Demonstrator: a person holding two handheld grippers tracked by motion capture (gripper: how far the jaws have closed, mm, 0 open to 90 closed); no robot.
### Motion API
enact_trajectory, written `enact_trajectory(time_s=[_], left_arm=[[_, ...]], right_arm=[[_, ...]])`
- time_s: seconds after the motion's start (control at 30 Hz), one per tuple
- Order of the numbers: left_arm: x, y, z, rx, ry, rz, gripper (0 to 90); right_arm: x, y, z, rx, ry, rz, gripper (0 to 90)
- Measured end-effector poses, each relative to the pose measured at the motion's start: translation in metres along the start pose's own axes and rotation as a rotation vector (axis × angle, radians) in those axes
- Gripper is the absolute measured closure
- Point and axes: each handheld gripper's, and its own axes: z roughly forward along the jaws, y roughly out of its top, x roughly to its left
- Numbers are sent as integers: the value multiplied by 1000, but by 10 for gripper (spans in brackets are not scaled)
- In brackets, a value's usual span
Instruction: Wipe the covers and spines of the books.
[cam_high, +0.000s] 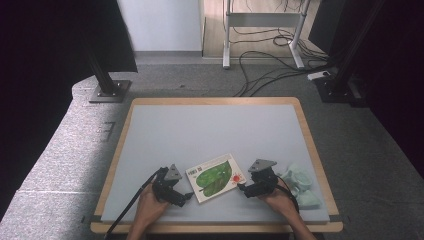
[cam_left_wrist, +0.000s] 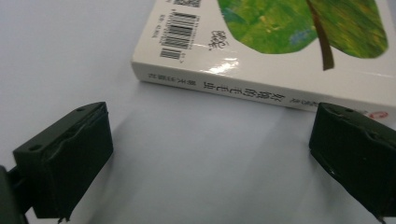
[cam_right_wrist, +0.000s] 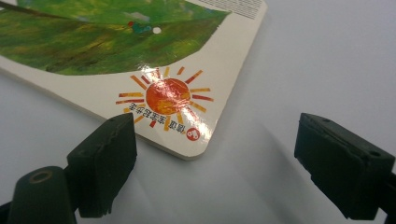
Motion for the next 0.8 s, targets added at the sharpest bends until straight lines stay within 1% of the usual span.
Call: enact_trajectory(time_s=[0.1,0.2,0.27,0.3,0.33,0.43,0.5,0.67,0.8], left_arm=[[-8,-1,-2,1,-16,12,0],[-13,0,-2,-21,-56,12,0],[-15,1,0,-37,-78,11,0],[-15,1,2,-37,-83,10,0],[-15,1,3,-26,-79,12,0],[-14,3,3,-35,-76,22,0],[-14,3,4,-27,-95,31,0],[-15,3,5,-25,-102,47,0],[-16,3,5,-23,-106,56,0]], right_arm=[[-3,1,1,4,7,5,128],[-2,0,0,4,8,4,132],[-3,0,-1,-5,30,15,127],[-3,1,-2,-14,39,22,126],[-3,2,-3,-21,44,25,124],[-4,6,-4,-27,54,18,119],[-4,10,-3,-29,56,23,107],[-2,19,6,-24,85,19,46],[-1,25,14,-15,111,25,20]])
